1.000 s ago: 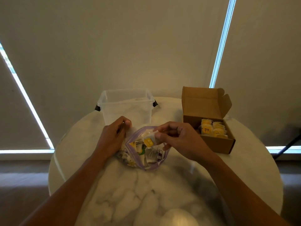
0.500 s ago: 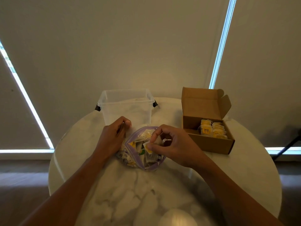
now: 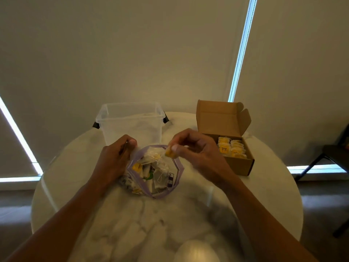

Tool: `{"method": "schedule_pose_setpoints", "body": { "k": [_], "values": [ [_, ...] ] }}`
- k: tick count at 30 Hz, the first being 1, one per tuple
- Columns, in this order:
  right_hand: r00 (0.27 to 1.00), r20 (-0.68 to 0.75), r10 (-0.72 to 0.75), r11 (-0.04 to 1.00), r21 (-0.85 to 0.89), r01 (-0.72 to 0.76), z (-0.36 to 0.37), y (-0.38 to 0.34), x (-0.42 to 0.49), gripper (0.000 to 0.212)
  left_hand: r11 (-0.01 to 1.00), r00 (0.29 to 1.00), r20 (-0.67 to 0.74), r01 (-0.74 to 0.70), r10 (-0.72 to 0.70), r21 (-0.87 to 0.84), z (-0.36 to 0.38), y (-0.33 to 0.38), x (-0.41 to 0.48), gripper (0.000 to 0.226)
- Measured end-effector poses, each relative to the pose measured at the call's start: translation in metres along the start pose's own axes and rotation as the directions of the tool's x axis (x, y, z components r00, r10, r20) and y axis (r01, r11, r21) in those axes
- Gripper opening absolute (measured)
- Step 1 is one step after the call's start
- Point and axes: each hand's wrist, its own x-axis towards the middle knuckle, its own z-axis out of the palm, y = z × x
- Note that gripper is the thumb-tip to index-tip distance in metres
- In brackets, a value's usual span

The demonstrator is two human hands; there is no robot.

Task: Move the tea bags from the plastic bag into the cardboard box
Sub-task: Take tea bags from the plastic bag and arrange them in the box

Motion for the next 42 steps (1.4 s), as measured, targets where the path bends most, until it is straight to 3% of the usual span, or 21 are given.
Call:
{"method": "schedule_pose_setpoints", "body": {
  "k": [5,8,11,16,20,28,34,37,42],
  "values": [
    [0.995,-0.1,0.017,0.996,0.086,-0.008,-0.017,0.001,0.003,0.014,1.0,1.0,0.011,-0.006,0.006,-0.009,0.0,0.0,0.001,0.033],
    [0.956,-0.266,0.121,0.99,0.107,-0.095,-0.029,-0.001,0.004,0.018,1.0,1.0,0.01,-0.006,0.006,-0.014,0.0,0.003,0.0,0.031],
    [0.857,-0.493,0.153,0.985,0.001,-0.175,-0.048,0.005,0.003,0.016,1.0,1.0,0.002,-0.003,0.003,0.0,0.0,0.0,0.0,0.03],
    [0.736,-0.677,-0.018,0.947,-0.247,-0.204,-0.086,0.018,-0.004,0.012,0.999,1.0,0.015,0.022,-0.021,-0.026,-0.001,0.006,-0.002,0.03],
    [0.779,-0.627,0.032,0.851,-0.392,-0.35,-0.109,0.031,-0.011,0.012,1.0,1.0,0.007,0.016,-0.016,-0.014,0.0,0.007,-0.002,0.03],
    [0.84,-0.504,0.199,0.722,-0.505,-0.474,-0.121,0.044,-0.014,0.016,1.0,1.0,0.003,0.018,-0.018,-0.002,-0.001,0.006,-0.002,0.029],
    [0.821,-0.517,0.241,0.613,-0.575,-0.542,-0.125,0.053,-0.013,0.004,1.0,1.0,0.015,0.018,-0.018,-0.01,-0.001,0.007,-0.002,0.031],
    [0.781,-0.586,0.214,0.587,-0.562,-0.583,-0.125,0.056,-0.011,0.009,1.0,1.0,0.017,0.019,-0.019,-0.009,-0.001,0.006,-0.002,0.031],
    [0.751,-0.638,0.171,0.621,-0.522,-0.584,-0.116,0.047,-0.011,0.016,1.0,1.0,0.008,0.012,-0.012,-0.021,-0.003,0.007,-0.004,0.033]
  ]
}}
